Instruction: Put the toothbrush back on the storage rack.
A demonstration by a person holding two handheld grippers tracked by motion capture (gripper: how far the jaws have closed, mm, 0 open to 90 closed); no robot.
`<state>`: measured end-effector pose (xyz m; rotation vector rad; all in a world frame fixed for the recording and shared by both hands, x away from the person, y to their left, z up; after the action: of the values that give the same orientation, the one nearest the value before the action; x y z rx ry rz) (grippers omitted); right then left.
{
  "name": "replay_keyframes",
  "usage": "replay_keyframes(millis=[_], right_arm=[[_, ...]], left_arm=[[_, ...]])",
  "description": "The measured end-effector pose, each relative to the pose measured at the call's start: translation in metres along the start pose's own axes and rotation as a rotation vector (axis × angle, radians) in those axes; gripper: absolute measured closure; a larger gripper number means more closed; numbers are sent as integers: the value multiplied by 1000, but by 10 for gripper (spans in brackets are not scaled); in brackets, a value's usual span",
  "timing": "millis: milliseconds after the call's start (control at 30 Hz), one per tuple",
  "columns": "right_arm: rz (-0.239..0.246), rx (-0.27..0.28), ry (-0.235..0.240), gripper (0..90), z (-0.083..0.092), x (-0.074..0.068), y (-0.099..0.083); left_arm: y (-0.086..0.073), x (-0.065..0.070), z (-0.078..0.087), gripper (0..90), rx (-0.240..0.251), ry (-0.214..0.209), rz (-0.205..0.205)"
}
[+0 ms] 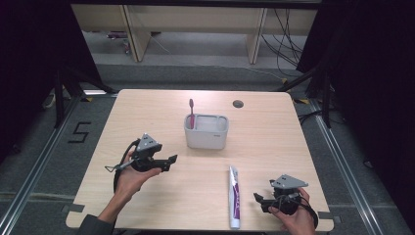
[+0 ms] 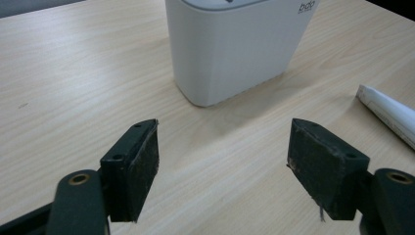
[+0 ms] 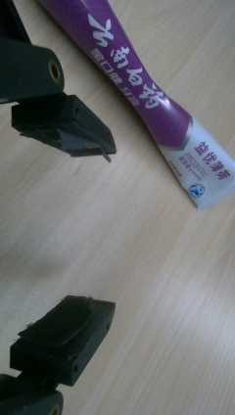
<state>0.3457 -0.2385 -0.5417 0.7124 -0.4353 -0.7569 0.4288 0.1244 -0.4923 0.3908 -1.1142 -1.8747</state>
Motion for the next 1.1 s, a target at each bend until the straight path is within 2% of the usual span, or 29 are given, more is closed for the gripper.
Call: replay_keyframes(millis=[33, 133, 233, 333, 500, 600, 667, 700, 733, 800, 833, 867, 933, 967, 1000, 1033, 1067, 1100], right_arm=[[-24, -10, -5, 240, 1, -1, -1], [-23, -10, -4, 242, 1, -2, -1], [-21, -13, 9, 242, -1, -3, -1], [-12, -13, -3, 243, 0, -2, -1], [-21, -20, 16, 245, 0, -4, -1], [-24, -16, -2, 245, 1, -3, 0], [-17, -17, 8, 245, 0, -3, -1], [-20, -18, 12, 245, 0, -3, -1], [-23, -19, 13, 245, 0, -3, -1], [-27, -22, 10, 245, 0, -3, -1], [-36, -28, 12, 245, 0, -4, -2], [-38, -29, 12, 245, 0, -4, -2], [-42, -27, 11, 245, 0, -4, -1], [-22, -10, -8, 244, 0, -2, 0], [-9, 6, -11, 244, -1, 0, 1], [-12, 8, -9, 243, -1, 0, 1], [-35, -7, 7, 243, 0, -3, 0], [-22, -3, -3, 243, 0, -1, 0]], left_arm=[[-6, -2, 4, 262, -19, 8, -18], [-11, -1, 5, 259, -15, 4, -7], [-22, -1, 7, 240, -32, 6, -18], [-30, -2, 7, 233, -37, 7, -20], [-39, 0, 9, 217, -40, 1, -11], [-42, 0, 10, 208, -52, -6, -21], [-45, 2, 12, 200, -44, -9, -16], [-48, 3, 13, 198, -37, -11, 0], [-50, 2, 16, 195, -55, -11, -18], [-51, 2, 17, 189, -57, -10, -18], [-53, 5, 19, 188, -44, -16, -2], [-53, 5, 19, 188, -44, -16, -2], [-55, 6, 21, 188, -44, -17, -12], [-59, 7, 24, 188, -63, -20, -34], [-61, 9, 25, 188, -60, -20, -33], [-63, 9, 27, 188, -71, -24, -43], [-64, 10, 28, 188, -79, -23, -44], [-66, 11, 29, 188, -71, -24, -44]])
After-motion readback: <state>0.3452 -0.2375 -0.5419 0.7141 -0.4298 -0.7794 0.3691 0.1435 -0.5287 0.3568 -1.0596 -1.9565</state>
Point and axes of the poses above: each handheld gripper's, and its own axes: z roughly backward along the jaws, y roughly out of its top, x roughly to its right, the point moved 7 cm from there along -z, roughly forward along the jaws, and after that the axes turned 5 degrees about z, right-handed, at the moved point
